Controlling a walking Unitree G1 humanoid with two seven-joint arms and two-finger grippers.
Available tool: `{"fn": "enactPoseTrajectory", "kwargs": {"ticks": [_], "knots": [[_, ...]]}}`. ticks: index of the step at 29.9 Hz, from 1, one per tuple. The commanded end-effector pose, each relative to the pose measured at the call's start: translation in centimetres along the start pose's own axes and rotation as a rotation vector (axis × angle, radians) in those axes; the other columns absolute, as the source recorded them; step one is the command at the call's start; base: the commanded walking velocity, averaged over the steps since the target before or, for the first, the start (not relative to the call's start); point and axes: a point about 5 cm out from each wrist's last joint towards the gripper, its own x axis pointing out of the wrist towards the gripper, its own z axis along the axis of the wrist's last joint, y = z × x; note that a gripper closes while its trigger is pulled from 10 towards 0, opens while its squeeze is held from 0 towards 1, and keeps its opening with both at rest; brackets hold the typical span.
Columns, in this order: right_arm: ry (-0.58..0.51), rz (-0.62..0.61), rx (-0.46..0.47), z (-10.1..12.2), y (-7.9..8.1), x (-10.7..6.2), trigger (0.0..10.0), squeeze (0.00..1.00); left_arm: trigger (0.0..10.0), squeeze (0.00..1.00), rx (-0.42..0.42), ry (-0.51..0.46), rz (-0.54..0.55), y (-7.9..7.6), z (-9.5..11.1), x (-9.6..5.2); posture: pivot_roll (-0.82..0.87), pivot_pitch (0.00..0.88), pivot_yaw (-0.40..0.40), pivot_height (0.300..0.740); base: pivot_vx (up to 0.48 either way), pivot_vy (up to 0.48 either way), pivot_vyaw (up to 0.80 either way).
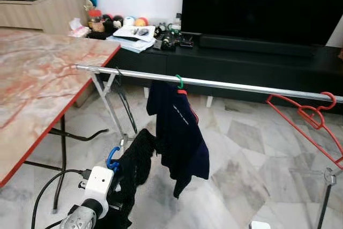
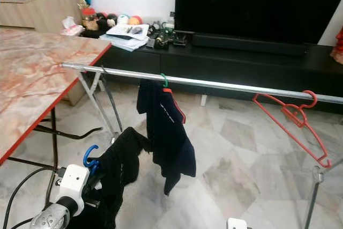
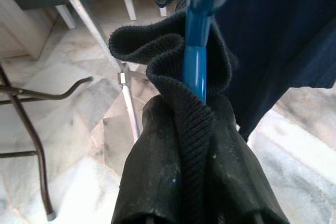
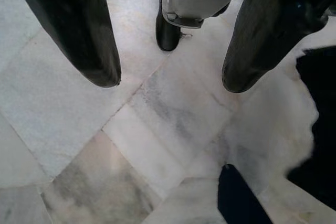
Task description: Hang hanger
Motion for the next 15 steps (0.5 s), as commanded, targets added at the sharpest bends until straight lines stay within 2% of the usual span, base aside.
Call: {"fn": "enactPoseTrajectory", "kwargs": {"ticks": [1, 15], "knots": [[0.012, -0.003, -0.004, -0.25, -0.14, -0.06, 10.0, 0.00, 10.0, 0.00, 0.012, -0.035, 0.000, 0.00, 0.58, 0.11, 0.02, 0.028, 0.009, 0.740, 0.000, -0.469, 0.00], [0.007, 0.004, -0.010, -0.12, 0.02, -0.02, 10.0, 0.00, 10.0, 0.00, 0.024, -0.024, -0.015, -0.43, 0.25, -0.02, 0.02, 0.000, 0.012, 0.740, 0.000, -0.469, 0.00]]}}
